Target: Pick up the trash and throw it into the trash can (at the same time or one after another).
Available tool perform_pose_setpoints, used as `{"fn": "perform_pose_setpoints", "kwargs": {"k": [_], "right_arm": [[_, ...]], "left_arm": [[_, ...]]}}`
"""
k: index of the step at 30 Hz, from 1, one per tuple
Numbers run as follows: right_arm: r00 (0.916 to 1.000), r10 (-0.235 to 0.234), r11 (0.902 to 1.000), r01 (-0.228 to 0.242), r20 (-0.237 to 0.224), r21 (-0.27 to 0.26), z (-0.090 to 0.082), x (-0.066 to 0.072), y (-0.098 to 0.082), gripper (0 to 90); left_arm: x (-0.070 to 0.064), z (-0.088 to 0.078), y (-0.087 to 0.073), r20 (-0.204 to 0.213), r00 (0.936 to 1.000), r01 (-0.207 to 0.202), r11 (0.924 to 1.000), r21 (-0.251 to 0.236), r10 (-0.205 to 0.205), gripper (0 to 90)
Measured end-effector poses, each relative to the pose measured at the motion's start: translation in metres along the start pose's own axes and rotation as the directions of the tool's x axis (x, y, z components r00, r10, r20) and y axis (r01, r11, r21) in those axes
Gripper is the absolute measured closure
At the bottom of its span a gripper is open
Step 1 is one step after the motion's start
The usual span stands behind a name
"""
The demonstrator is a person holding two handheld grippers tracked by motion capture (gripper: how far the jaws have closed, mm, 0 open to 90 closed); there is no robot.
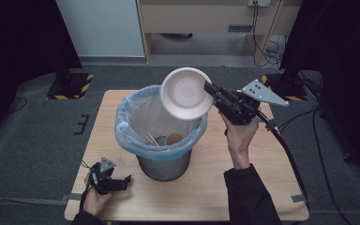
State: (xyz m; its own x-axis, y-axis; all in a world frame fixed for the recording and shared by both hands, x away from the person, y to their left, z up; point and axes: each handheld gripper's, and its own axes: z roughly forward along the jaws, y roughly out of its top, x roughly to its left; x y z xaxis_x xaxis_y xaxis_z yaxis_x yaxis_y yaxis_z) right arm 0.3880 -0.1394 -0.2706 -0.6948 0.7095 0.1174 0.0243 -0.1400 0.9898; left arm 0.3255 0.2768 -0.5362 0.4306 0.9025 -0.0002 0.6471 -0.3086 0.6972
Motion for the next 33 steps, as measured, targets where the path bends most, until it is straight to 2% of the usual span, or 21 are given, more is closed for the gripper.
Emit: {"fn": "perform_pose_setpoints", "kwargs": {"k": [6, 18, 33], "right_arm": [[0.9996, 0.019, 0.9997, -0.018, -0.022, 0.018, 0.012, 0.004, -0.007, 83.7], [0.9988, 0.016, 0.9983, -0.013, -0.045, 0.057, 0.025, 0.014, -0.020, 83.7], [0.9972, -0.006, 0.9863, 0.018, -0.075, 0.164, 0.041, 0.022, -0.046, 83.3]], "left_arm": [[0.000, 0.000, 0.000, 0.000, 1.0000, 0.000, 1.0000, 0.000, 0.000, 0.0], [0.000, 0.000, 0.000, 0.000, 1.0000, 0.000, 1.0000, 0.000, 0.000, 0.0], [0.000, 0.000, 0.000, 0.000, 1.0000, 0.000, 1.0000, 0.000, 0.000, 0.0]]}}
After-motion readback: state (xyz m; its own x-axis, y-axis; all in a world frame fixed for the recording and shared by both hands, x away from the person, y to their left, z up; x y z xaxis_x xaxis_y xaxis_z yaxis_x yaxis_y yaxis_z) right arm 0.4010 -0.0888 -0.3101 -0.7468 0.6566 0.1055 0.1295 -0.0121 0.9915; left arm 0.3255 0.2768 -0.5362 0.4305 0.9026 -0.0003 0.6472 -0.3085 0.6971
